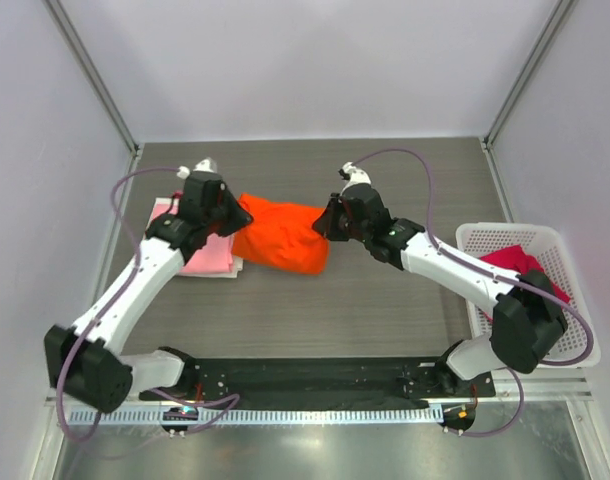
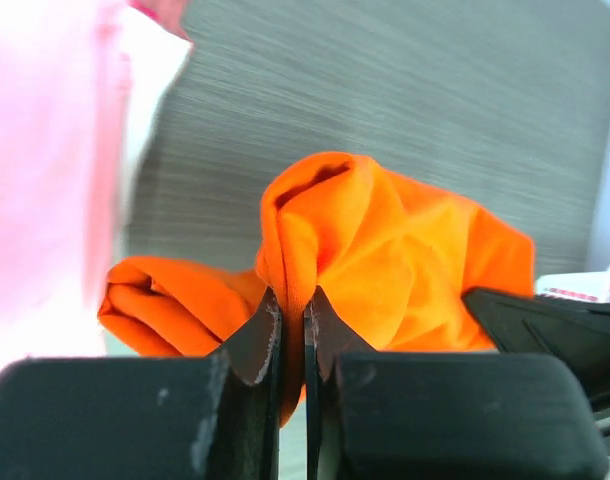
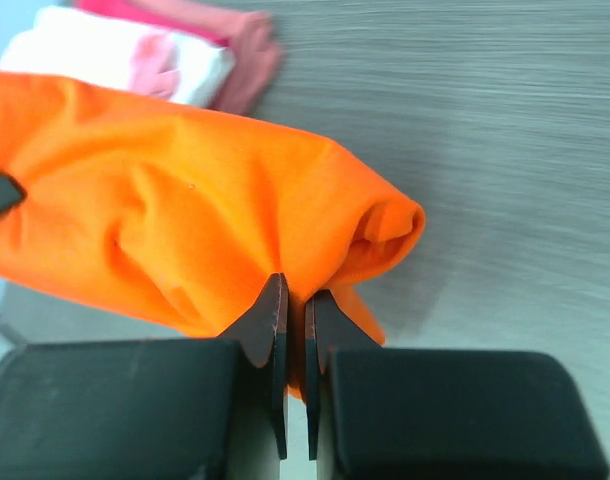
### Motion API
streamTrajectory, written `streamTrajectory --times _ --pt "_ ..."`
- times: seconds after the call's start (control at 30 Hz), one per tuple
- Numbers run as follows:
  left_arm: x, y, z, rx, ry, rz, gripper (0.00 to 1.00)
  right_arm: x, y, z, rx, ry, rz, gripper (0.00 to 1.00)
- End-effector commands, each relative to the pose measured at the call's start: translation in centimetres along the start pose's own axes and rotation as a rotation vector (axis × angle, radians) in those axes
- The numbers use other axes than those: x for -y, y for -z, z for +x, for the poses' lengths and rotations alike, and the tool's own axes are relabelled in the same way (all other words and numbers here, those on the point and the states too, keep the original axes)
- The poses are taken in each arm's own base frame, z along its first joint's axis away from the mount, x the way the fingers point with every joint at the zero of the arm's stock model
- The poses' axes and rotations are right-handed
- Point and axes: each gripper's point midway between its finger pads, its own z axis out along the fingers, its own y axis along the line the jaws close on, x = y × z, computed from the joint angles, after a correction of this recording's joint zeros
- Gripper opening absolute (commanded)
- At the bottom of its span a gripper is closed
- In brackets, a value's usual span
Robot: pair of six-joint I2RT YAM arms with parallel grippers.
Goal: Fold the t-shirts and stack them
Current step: Neatly place the folded tshirt to the corner
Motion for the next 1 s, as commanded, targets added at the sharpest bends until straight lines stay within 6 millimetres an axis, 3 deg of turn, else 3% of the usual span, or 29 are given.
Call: streamTrajectory --times 0.0,0.07,0.1,0.2,0.27,0.4,0.53,0.57,0.6,0.7,0.87,0.9,0.97 --pt "-3.6 4.6 0.0 -0.019 0.013 -0.046 0.00 -4.7 2.6 -1.5 0.044 0.009 -0.063 0.01" --pt "-5.0 6.2 -0.1 -0.019 0.038 -0.053 0.00 -7.4 3.3 -1.7 0.054 0.021 -0.112 0.01" --pt "-5.9 7.6 -1.2 0.019 0.056 -0.055 0.00 -8.1 3.3 -1.6 0.052 0.029 -0.119 0.01" --pt "-6.3 10.3 -1.4 0.019 0.056 -0.042 0.00 -11.0 4.5 -2.1 0.068 0.047 -0.157 0.01" --pt "-5.2 12.1 -0.9 -0.002 0.047 0.008 0.00 -12.3 5.3 -2.7 0.082 0.051 -0.176 0.01" --pt "-5.0 13.8 0.0 -0.022 0.047 0.030 0.00 -14.9 6.5 -2.8 0.093 0.059 -0.224 0.01" --pt "-6.9 15.8 -2.1 0.052 0.013 -0.089 0.01 -17.1 6.7 -2.6 0.090 0.073 -0.247 0.01" --pt "-8.4 15.6 -3.1 0.061 0.012 -0.179 0.01 -17.8 6.2 -2.5 0.085 0.078 -0.249 0.01" --pt "-8.8 16.6 -4.2 0.078 0.004 -0.233 0.01 -18.1 6.0 -2.5 0.083 0.079 -0.251 0.01" --pt "-10.7 16.3 -6.2 0.107 0.001 -0.343 0.00 -19.7 4.9 -2.0 0.076 0.090 -0.254 0.01" --pt "-16.1 16.2 -9.0 0.143 0.106 -0.513 0.00 -22.9 2.7 -1.0 0.060 0.106 -0.283 0.01" --pt "-16.7 16.2 -9.2 0.139 0.123 -0.524 0.00 -23.0 1.4 0.1 0.038 0.114 -0.271 0.01" --pt "-18.2 16.5 -10.3 0.167 0.166 -0.552 0.00 -24.2 1.0 0.2 0.047 0.117 -0.281 0.01"
